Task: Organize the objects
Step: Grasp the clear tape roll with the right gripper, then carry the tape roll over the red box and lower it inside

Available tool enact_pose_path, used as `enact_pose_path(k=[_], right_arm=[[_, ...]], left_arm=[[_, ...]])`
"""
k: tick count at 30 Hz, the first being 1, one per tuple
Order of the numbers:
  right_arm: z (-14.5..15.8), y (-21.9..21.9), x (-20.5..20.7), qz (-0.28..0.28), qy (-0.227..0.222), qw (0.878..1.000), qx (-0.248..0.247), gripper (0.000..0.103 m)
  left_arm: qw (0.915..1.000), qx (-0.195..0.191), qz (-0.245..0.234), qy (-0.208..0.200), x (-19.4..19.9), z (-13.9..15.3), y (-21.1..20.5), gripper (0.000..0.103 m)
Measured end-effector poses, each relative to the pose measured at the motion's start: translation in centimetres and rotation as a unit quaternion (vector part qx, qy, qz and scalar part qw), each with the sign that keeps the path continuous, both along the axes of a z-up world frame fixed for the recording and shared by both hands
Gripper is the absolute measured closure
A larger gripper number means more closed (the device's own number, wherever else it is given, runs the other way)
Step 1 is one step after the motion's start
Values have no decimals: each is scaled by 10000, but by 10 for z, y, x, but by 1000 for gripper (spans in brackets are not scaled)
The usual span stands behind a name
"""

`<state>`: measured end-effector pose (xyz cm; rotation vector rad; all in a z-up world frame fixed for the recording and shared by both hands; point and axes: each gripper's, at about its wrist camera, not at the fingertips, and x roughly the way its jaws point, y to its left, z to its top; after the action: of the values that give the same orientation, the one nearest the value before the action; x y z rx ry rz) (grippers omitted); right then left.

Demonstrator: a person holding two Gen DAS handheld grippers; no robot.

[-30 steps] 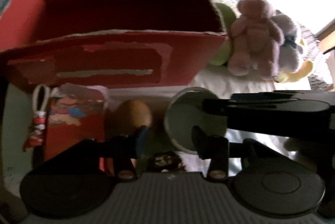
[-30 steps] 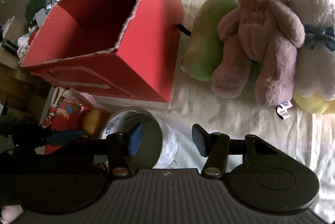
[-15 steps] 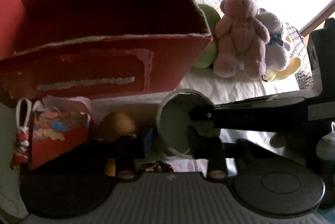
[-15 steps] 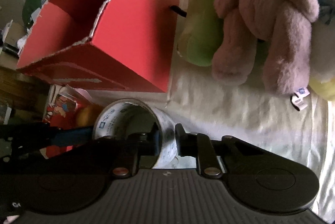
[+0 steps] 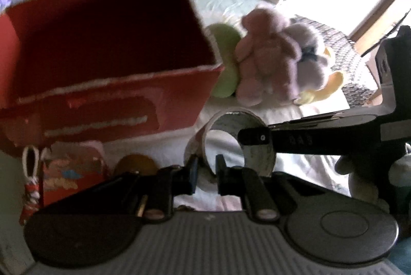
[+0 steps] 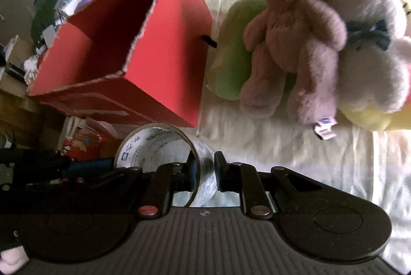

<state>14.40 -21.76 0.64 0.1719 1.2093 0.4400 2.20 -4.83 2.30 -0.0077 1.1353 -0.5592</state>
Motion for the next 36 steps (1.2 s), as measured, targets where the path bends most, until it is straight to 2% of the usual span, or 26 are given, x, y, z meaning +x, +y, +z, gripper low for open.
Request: enact_pose_path(k=[6, 14, 18, 23, 28, 36], right_arm=[[33, -7, -8, -113, -375, 9992, 120, 89], [89, -1, 3, -403, -1202, 9918, 149, 89], [102, 13, 17, -338, -1563, 9871, 77, 89], [103, 45, 42, -242, -1782, 9837, 51, 89], [90, 84, 69, -122, -1686, 9856, 4, 89], [50, 138, 102, 61, -1465, 9878, -526, 87]], left_arm=[[9974, -469, -281, -474, -2, 40, 3, 94], [9868, -876, -494, -1271, 12, 88, 11, 94], [9836, -934, -403, -1487, 32, 101, 21, 94], [9829, -791, -208, -1649, 52, 112, 42, 94], [9872, -625, 80, -1468, 84, 101, 68, 95], [9965, -138, 255, -782, 142, 56, 80, 95]])
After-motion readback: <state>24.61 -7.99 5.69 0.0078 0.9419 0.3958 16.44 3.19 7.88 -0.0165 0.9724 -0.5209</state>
